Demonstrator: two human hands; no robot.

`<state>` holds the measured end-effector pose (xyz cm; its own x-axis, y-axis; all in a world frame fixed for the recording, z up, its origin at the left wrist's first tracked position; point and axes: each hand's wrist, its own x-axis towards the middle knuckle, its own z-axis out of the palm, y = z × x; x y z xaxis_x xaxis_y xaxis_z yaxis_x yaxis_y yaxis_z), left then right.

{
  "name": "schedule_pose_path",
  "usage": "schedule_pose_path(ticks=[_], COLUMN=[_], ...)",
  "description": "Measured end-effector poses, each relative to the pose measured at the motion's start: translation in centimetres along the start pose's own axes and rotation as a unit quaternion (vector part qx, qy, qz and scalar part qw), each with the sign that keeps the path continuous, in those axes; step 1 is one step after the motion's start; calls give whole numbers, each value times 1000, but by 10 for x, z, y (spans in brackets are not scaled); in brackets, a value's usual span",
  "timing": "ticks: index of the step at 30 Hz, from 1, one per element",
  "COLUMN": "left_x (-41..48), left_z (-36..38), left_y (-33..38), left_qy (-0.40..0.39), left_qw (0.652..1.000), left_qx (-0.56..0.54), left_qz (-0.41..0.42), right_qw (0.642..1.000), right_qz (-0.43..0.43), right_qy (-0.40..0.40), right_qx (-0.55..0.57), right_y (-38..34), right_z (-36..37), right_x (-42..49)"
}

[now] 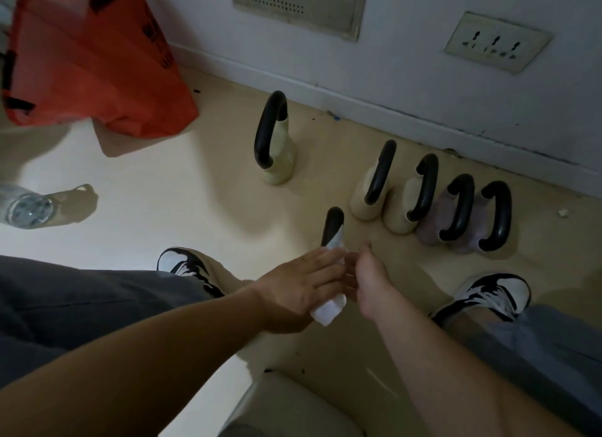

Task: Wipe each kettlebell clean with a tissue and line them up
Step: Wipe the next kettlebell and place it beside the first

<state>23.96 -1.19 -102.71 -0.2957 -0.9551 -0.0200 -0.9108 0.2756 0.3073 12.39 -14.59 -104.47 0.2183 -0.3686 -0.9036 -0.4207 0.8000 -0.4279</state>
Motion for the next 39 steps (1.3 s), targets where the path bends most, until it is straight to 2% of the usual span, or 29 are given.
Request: schedule_pose_path(ticks=[4,6,8,9,11,12,13,14,16,19,21,25,28,31,33,34,37,38,39], left_x=[-39,-59,-69,-67,-54,-42,-28,-12,17,43,41,7,-4,-15,-19,-21,-18,-14,-10], left_z=[20,25,21,18,9,5,1,-4,-12,-19,-8,13,16,38,47,45,33,26,17], left_y=[24,25,22,17,7,1,-4,-7,-3,35,62,85,100,107,111,109,83,74,67], left_qy=[-116,-196,-235,-229,-132,-66,-11,35,94,163,187,117,38,-59,-87,-71,51,90,114], left_qw=[989,978,971,969,948,911,860,812,756,707,716,810,810,791,755,734,641,608,591], left_qx=[93,61,41,28,-42,-109,-184,-252,-366,-495,-502,-376,-372,-359,-398,-404,-419,-450,-484], left_qz=[23,28,-19,-85,-287,-392,-476,-525,-534,-478,-447,-434,-452,-492,-513,-541,-642,-648,-636], right_qw=[1000,1000,999,999,999,999,999,999,999,998,998,998,998,999,999,999,999,999,999], right_qz=[-15,-28,-30,-32,-31,-31,-33,-33,-24,-16,-13,-14,-28,-28,-35,-40,-41,-42,-42], right_qy=[1,11,9,11,12,9,4,0,-7,-18,-21,-4,5,-5,-7,-8,12,16,16], right_qx=[-9,-4,-2,4,2,-8,-13,-17,-26,-52,-62,-66,-60,-37,-22,-17,5,9,0], right_y=[4,8,11,11,12,13,13,13,13,16,17,16,18,21,20,20,20,20,20], right_z=[7,10,12,13,13,14,13,13,11,5,3,6,9,11,11,10,5,5,4], right_x=[-13,-13,-17,-20,-18,-19,-19,-19,-18,-18,-17,-22,-23,-26,-27,-27,-23,-18,-16])
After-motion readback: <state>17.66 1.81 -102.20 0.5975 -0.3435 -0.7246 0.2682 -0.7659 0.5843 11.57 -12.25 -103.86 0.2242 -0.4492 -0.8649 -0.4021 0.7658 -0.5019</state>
